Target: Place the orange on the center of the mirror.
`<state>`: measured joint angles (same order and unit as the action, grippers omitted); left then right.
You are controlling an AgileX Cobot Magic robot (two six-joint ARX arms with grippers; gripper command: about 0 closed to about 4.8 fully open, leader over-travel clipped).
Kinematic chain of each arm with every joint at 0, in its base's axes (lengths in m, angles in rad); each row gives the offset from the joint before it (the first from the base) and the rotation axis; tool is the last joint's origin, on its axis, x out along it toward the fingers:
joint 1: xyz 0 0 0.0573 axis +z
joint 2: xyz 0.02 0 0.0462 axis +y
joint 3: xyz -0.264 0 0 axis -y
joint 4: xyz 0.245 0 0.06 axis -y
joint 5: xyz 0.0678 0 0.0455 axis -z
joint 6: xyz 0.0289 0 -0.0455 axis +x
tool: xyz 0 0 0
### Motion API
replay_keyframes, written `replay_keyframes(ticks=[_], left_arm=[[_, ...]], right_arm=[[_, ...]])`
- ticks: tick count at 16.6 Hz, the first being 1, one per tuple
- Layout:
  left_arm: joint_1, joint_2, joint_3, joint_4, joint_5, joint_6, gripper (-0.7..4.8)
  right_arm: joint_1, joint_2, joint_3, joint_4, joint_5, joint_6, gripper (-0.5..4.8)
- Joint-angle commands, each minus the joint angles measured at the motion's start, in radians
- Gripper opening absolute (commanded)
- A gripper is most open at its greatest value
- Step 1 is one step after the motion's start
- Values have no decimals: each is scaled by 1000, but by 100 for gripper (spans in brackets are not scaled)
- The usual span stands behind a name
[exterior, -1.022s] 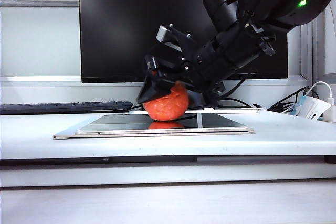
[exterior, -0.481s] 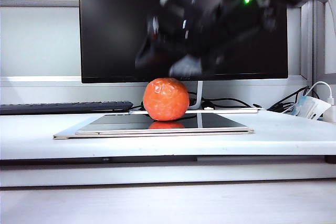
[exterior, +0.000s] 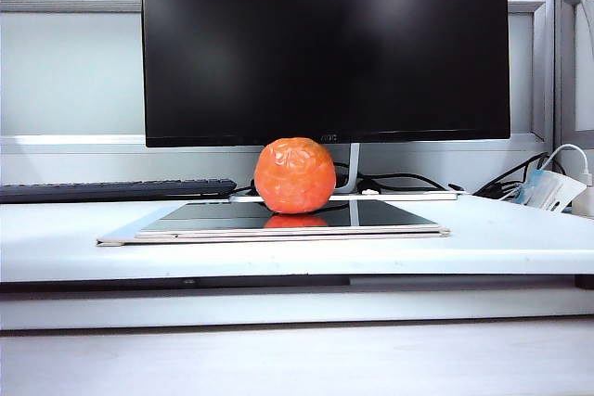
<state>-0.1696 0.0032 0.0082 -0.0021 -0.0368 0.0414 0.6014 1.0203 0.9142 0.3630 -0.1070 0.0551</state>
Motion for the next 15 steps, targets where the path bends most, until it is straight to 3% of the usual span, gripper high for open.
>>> replay_keyframes(ticks=[1,5,9,15], left_arm=[[136,0,1,10,-15,4,-5],[164,0,2,10,-10,3,-5],[164,0,2,10,-11,4,-5],[164,0,2,10,-11,4,-5]], right_arm=[[-1,-202,0,-258,137,-68,-6],[-1,-393,-9,-518,203,-116,-7],[-2,-528,-57,-589,362,-115,-5],[-2,-650,-57,-692,362,-115,-5]])
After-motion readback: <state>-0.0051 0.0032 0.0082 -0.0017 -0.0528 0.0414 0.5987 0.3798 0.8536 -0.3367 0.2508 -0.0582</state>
